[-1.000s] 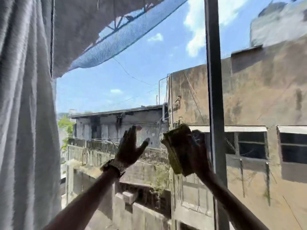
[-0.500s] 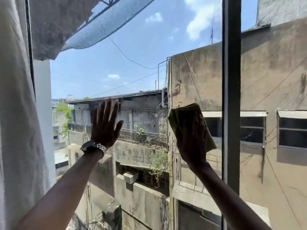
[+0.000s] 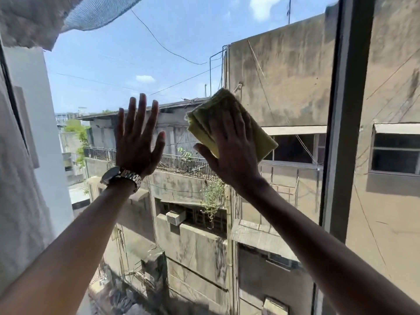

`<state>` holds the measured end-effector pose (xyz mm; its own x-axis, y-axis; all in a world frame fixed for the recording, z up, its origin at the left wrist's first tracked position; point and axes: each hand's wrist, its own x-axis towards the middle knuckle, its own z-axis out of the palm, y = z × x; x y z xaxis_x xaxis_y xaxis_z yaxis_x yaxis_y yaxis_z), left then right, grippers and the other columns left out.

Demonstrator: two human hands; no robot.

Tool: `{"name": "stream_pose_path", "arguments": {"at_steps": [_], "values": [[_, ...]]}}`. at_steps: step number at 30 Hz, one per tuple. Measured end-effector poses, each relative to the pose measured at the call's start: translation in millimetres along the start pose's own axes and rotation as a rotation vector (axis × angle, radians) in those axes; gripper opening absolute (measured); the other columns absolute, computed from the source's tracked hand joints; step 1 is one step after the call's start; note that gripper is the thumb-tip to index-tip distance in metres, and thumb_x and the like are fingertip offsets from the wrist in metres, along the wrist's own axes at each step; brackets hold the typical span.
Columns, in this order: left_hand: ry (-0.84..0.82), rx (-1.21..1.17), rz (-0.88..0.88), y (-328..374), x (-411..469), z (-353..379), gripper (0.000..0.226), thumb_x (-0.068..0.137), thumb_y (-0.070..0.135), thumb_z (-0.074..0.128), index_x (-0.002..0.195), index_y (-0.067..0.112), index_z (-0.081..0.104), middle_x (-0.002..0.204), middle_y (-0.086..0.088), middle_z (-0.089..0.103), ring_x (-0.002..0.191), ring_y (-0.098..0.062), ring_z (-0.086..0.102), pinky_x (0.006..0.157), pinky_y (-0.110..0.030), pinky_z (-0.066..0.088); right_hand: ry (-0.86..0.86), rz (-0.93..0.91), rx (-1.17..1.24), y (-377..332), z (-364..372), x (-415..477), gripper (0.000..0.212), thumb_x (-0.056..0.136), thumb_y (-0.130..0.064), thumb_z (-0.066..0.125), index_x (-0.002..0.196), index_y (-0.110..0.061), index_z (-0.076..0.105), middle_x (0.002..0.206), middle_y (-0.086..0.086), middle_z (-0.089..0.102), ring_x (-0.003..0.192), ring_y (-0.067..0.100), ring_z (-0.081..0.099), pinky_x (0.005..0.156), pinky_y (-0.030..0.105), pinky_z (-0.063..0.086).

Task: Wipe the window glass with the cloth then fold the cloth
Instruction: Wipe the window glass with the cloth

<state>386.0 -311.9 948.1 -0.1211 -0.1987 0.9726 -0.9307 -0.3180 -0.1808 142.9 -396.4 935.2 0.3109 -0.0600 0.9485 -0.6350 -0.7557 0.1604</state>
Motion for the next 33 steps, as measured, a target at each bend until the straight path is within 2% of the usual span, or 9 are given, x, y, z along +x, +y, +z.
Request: {"name": "stream_pose_path", "arguments": {"at_steps": [5,9,11,15,22,26,28,31,33], "values": [[0.003,-0.002,-0.006,4.7,-0.7,-9.2,0.071,0.099,0.049,0.027,0.163,0.019,0.017,0.172,-0.014,0.013,0.161,-0.030,0.009,0.131,-0.054,0.010,-0.056,-0.224,-0.093,-18.3,26.8,-53.8,0.082,0.098,-0.069,0.043,0.155,-0.010,0.037,0.164,0.020,0.029,0.154,0.041,0.023,0.128,0.057,0.017],[-0.029,0.000,-0.013,6.4,1.2,-11.5,0.073,0.099,0.052,0.027,0.162,0.018,0.018,0.172,-0.016,0.015,0.161,-0.032,0.011,0.131,-0.055,0.011,-0.142,-0.339,-0.202,1.7,32.5,-106.6,0.085,0.100,-0.072,0.022,0.156,-0.010,0.035,0.165,0.020,0.023,0.154,0.041,0.020,0.129,0.055,0.012],[-0.044,0.004,-0.018,6.0,1.3,-12.6,0.073,0.100,0.054,0.026,0.162,0.017,0.017,0.171,-0.017,0.015,0.161,-0.033,0.012,0.131,-0.055,0.012,-0.196,-0.353,-0.218,19.1,29.4,-121.0,0.085,0.099,-0.073,0.022,0.155,-0.011,0.038,0.165,0.020,0.027,0.154,0.041,0.020,0.128,0.054,0.015],[-0.094,-0.003,-0.058,13.4,-2.5,-17.2,0.073,0.103,0.057,0.016,0.163,0.016,0.011,0.172,-0.019,0.010,0.161,-0.033,0.009,0.132,-0.054,0.011,-0.262,-0.312,-0.245,50.7,11.1,-123.5,0.085,0.095,-0.073,0.042,0.156,-0.014,0.035,0.166,0.018,0.024,0.155,0.037,0.015,0.123,0.056,0.030],[-0.130,-0.047,-0.048,19.6,-7.0,-25.1,0.098,0.092,0.076,0.002,0.161,0.009,0.015,0.171,-0.023,0.011,0.160,-0.036,0.009,0.131,-0.054,0.006,-0.148,0.019,-0.113,53.6,-17.6,-41.5,0.091,0.098,-0.070,0.030,0.156,0.001,0.028,0.168,0.023,0.012,0.158,0.037,0.006,0.128,0.061,0.009],[-0.092,-0.037,-0.034,16.4,-9.7,-19.7,0.092,0.095,0.072,0.007,0.160,0.009,0.020,0.170,-0.023,0.016,0.160,-0.036,0.013,0.131,-0.056,0.010,-0.119,0.045,-0.035,27.2,-11.1,-4.6,0.096,0.096,-0.073,0.025,0.160,-0.003,0.015,0.170,0.017,0.010,0.158,0.032,0.009,0.126,0.051,-0.013],[-0.081,-0.044,-0.032,15.6,-10.7,-18.0,0.089,0.096,0.070,0.007,0.160,0.010,0.020,0.170,-0.022,0.016,0.160,-0.036,0.013,0.131,-0.056,0.010,-0.080,0.033,-0.061,18.2,-6.3,2.3,0.093,0.096,-0.074,0.022,0.161,-0.008,0.016,0.170,0.017,0.013,0.157,0.033,0.013,0.126,0.052,-0.011],[-0.081,-0.037,-0.030,14.0,-11.7,-16.2,0.089,0.095,0.070,0.007,0.161,0.011,0.020,0.170,-0.021,0.015,0.160,-0.035,0.012,0.131,-0.055,0.010,-0.051,0.013,-0.060,8.2,1.1,2.9,0.089,0.097,-0.074,0.017,0.161,-0.012,0.020,0.168,0.016,0.020,0.155,0.032,0.019,0.126,0.059,0.003],[-0.084,-0.028,-0.019,12.5,-12.2,-15.7,0.089,0.095,0.070,0.007,0.161,0.011,0.019,0.170,-0.021,0.015,0.160,-0.034,0.011,0.132,-0.055,0.009,-0.067,-0.077,-0.044,2.2,6.6,-3.9,0.088,0.098,-0.075,0.017,0.161,-0.014,0.020,0.168,0.015,0.022,0.155,0.031,0.018,0.127,0.056,0.001]]}}
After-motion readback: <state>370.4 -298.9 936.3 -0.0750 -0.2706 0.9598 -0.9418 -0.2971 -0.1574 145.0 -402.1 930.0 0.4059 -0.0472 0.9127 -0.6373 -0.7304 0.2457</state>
